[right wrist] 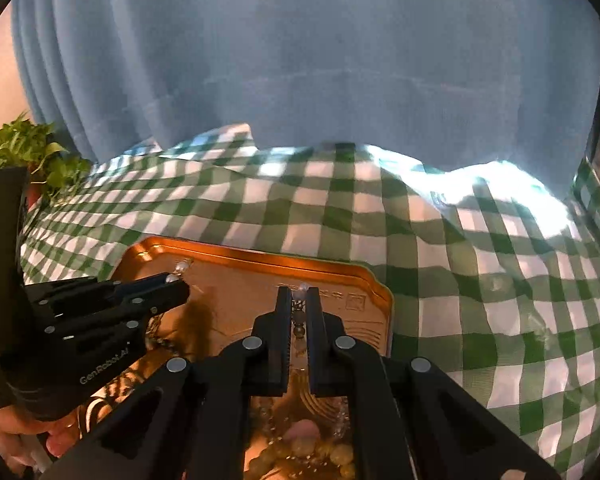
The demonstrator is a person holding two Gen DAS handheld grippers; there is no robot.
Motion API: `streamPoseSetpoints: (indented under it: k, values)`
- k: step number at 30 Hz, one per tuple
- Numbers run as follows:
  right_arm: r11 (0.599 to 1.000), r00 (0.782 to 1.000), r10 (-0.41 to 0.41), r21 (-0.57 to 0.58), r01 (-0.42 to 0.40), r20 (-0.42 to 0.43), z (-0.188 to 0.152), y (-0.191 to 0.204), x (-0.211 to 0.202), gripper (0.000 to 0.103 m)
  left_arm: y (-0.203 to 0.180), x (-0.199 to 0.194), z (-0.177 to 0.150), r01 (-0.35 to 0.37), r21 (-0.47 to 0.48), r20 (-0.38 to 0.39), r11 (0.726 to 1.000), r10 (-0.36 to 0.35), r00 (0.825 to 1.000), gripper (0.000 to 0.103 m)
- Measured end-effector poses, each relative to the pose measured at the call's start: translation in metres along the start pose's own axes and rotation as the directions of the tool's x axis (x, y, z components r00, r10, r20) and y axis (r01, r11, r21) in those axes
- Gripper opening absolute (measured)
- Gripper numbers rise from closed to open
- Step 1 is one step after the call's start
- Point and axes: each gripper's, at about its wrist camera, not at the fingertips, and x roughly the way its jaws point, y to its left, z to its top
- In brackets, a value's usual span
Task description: Organize jewelry
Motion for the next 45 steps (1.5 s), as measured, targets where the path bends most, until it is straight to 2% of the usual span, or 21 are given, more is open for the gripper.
streamPoseSetpoints:
  k: [1,2,3,4,5,6,8,10,14,18,20,22,23,24,26,29,32,34,37,45]
  values:
    - [1.000,1.000,-0.001,0.003,0.001,-0.006,-0.001,-0.001,0.002,0.007,-0.002,0.000,-0.001,-0.008,0.007,-0.022,1.000,0.008,1.000,0.014]
    - [1.000,1.000,0.000,0.006,0.000,-0.019,-0.002,-0.001,0.004,0.009,-0.005,-0.003,-0.003,-0.029,0.011,-0.030,1.000,0.030,0.999,0.022]
    - [1.000,0.999,0.001,0.012,0.000,-0.040,-0.004,-0.002,0.004,0.014,-0.006,-0.008,-0.006,-0.045,0.013,-0.029,0.999,0.045,0.999,0.029]
    - [1.000,0.999,-0.001,0.017,0.002,-0.051,-0.006,-0.001,0.002,0.022,-0.009,-0.020,-0.010,-0.061,0.013,-0.014,0.998,0.061,0.998,0.049]
    - [1.000,0.998,0.000,0.027,0.001,-0.057,-0.010,-0.001,-0.004,0.042,-0.011,-0.034,-0.014,-0.070,0.006,0.010,0.998,0.070,0.997,0.070]
    - [0.999,0.999,0.007,0.036,-0.005,-0.045,-0.014,0.000,-0.014,0.056,-0.012,-0.049,-0.018,-0.084,0.002,0.035,0.996,0.084,0.996,0.074]
    - [0.999,1.000,-0.015,0.041,0.016,-0.025,-0.022,0.004,-0.036,0.057,-0.017,-0.086,-0.028,-0.094,-0.008,0.087,0.996,0.095,0.992,0.077]
    - [0.998,0.999,-0.037,0.055,0.038,-0.019,-0.032,0.008,-0.061,0.059,-0.022,-0.118,-0.036,-0.094,-0.011,0.091,0.995,0.095,0.991,0.078]
    - [0.995,0.997,-0.069,0.071,0.071,-0.028,-0.058,0.025,-0.121,0.060,-0.047,-0.212,-0.066,-0.075,0.001,0.148,0.997,0.074,0.986,0.078]
    - [0.996,0.999,-0.044,0.080,0.044,-0.003,-0.082,0.050,-0.196,0.060,-0.077,-0.299,-0.102,-0.078,0.040,0.234,0.996,0.067,0.970,0.078]
    - [0.997,0.998,-0.054,0.057,0.052,0.035,-0.097,0.067,-0.241,0.064,-0.092,-0.340,-0.126,-0.093,0.044,0.274,0.995,0.078,0.959,0.079]
    - [0.996,0.993,-0.086,0.041,0.083,0.083,-0.111,0.083,-0.280,0.079,-0.105,-0.370,-0.145,-0.112,0.031,0.289,0.993,0.098,0.952,0.080]
    - [0.995,0.989,-0.096,0.043,0.092,0.115,-0.120,0.090,-0.302,0.081,-0.113,-0.387,-0.159,-0.129,0.018,0.295,0.991,0.118,0.948,0.081]
    - [0.995,0.986,-0.097,0.048,0.091,0.134,-0.127,0.095,-0.319,0.084,-0.118,-0.399,-0.169,-0.128,0.004,0.304,0.992,0.121,0.945,0.084]
    - [0.996,0.985,-0.079,0.048,0.072,0.151,-0.143,0.107,-0.352,0.085,-0.128,-0.424,-0.191,-0.116,-0.014,0.303,0.993,0.115,0.946,0.095]
    - [0.997,0.985,-0.066,0.046,0.059,0.161,-0.170,0.124,-0.391,0.085,-0.144,-0.447,-0.220,-0.155,-0.049,0.270,0.987,0.162,0.949,0.095]
    - [0.990,0.980,-0.131,0.064,0.122,0.149,-0.194,0.136,-0.417,0.086,-0.152,-0.467,-0.246,-0.198,-0.091,0.243,0.976,0.215,0.946,0.096]
    - [0.991,0.984,-0.115,0.078,0.105,0.136,-0.206,0.138,-0.427,0.086,-0.155,-0.476,-0.258,-0.230,-0.111,0.214,0.967,0.249,0.944,0.096]
    - [0.992,0.991,-0.094,0.094,0.085,0.097,-0.222,0.140,-0.435,0.086,-0.162,-0.485,-0.273,-0.286,-0.103,0.197,0.953,0.301,0.933,0.096]
    - [0.990,0.992,-0.107,0.100,0.100,0.073,-0.245,0.141,-0.446,0.087,-0.165,-0.489,-0.289,-0.260,-0.079,0.169,0.962,0.270,0.948,0.096]
